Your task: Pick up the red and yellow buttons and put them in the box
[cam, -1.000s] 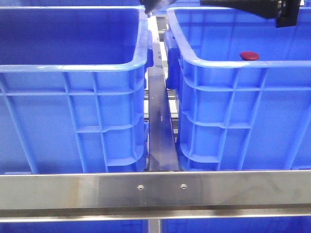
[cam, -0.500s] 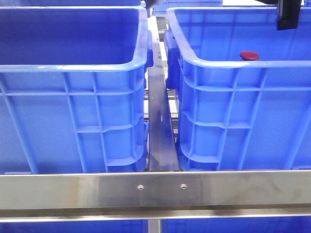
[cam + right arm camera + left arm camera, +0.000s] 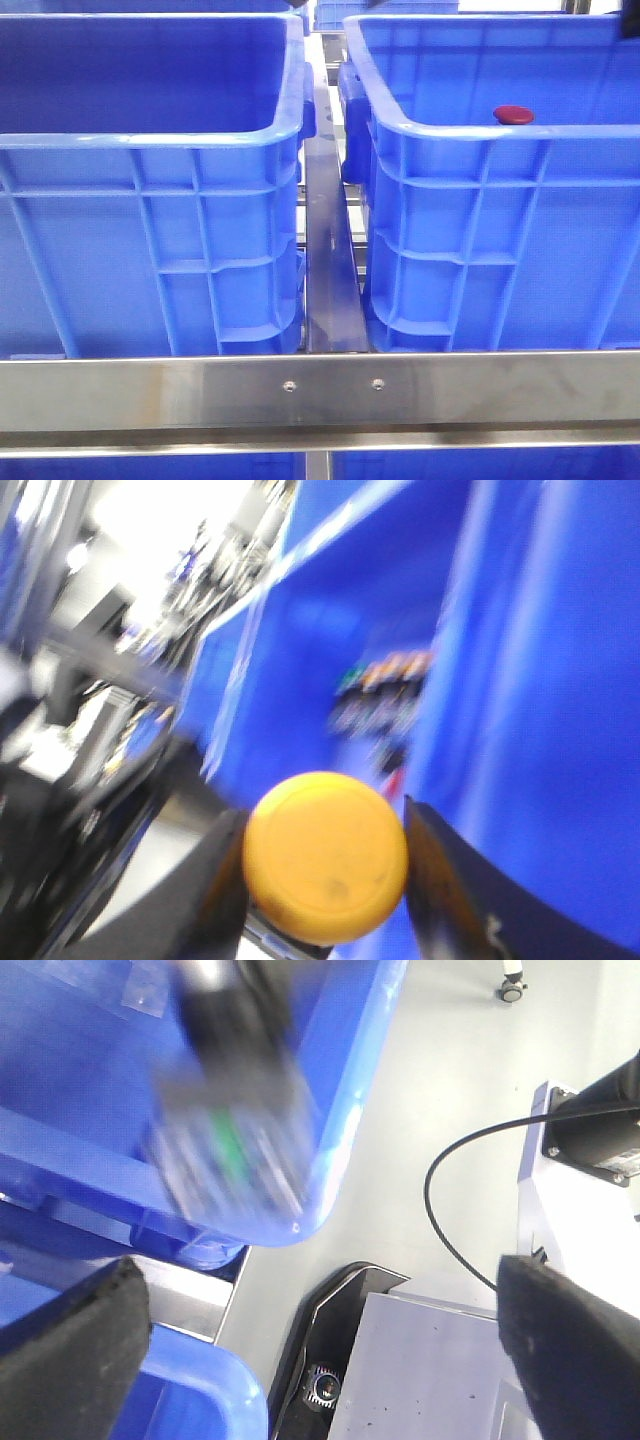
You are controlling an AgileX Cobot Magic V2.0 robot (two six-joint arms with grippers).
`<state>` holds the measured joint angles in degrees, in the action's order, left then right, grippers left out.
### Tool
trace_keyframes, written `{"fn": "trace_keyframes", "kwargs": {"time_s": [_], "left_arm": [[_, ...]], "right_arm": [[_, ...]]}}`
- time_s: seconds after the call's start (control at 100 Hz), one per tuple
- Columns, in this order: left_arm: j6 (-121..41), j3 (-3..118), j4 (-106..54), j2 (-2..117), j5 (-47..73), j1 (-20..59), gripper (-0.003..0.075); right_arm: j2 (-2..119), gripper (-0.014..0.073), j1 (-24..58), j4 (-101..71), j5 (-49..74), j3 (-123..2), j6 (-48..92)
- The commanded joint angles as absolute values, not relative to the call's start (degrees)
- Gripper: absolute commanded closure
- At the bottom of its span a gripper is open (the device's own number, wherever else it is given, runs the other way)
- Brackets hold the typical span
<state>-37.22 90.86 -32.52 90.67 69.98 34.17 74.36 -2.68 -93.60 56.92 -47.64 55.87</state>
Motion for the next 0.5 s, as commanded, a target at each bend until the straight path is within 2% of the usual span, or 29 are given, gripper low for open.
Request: {"fn": "trace_keyframes", "kwargs": {"time_s": [0.0,0.18,0.49], "left_arm": [[-37.1,92.4,-35.4,88.2,69.3,34.7,0.0061],[-37.0,92.4,-35.4,88.2,69.4,34.7,0.0061],[-37.0,92.4,-35.4,88.2,69.4,34.7,0.0061]], "right_arm": [[73.0,0.0303,-6.3,-94.0,57.6,-51.3,57.0],[73.0,0.0303,-10.7,-83.4,50.0,-57.5,59.3],[74.1,0.0303,-10.7,-68.9,31.7,-61.9,63.4]]}}
